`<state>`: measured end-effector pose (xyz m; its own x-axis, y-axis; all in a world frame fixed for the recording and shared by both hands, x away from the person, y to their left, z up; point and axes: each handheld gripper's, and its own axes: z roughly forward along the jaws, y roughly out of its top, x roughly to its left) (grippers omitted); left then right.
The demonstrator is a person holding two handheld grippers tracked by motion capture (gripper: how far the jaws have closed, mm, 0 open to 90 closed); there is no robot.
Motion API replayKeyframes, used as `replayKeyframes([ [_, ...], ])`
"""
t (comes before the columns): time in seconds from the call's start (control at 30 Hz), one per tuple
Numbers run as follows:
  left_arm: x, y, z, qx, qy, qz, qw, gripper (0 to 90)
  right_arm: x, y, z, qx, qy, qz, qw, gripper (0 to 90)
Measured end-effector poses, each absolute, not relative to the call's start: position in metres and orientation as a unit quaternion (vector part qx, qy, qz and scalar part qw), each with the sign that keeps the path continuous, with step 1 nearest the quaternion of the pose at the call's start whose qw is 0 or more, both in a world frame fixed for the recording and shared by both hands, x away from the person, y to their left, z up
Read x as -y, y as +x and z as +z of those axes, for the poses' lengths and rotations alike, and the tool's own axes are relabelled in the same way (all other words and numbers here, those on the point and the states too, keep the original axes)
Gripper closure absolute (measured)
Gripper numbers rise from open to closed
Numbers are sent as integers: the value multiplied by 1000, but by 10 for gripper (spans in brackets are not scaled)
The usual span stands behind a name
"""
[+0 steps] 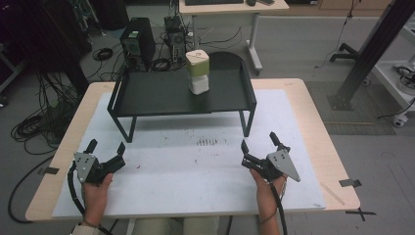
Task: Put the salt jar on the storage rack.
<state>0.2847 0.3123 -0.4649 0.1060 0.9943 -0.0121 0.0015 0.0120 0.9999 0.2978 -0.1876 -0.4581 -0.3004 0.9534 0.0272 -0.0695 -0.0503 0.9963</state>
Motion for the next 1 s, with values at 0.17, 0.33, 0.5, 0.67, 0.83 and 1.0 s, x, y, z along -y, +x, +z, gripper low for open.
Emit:
replayKeyframes([
  [0.17, -312, 285, -465, -476, 524, 470, 528, 45, 190, 300, -473, -540, 423, 593, 422, 32],
  [0.33, -312, 285, -465, -476, 523, 469, 529, 45, 192, 300, -480, -535, 424, 596, 424, 32],
  [0.5, -312, 285, -465, -476, 523, 470, 528, 44, 193, 299, -482, -529, 425, 597, 427, 32],
  [0.67, -312, 284, -465, -476, 523, 470, 528, 44, 193, 298, -483, -527, 425, 597, 431, 32],
  [0.83, -312, 284, -465, -476, 523, 470, 528, 44, 193, 298, -483, -525, 426, 596, 433, 32],
  [1.0, -312, 284, -465, -476, 522, 470, 528, 44, 193, 298, -484, -527, 427, 595, 431, 33],
])
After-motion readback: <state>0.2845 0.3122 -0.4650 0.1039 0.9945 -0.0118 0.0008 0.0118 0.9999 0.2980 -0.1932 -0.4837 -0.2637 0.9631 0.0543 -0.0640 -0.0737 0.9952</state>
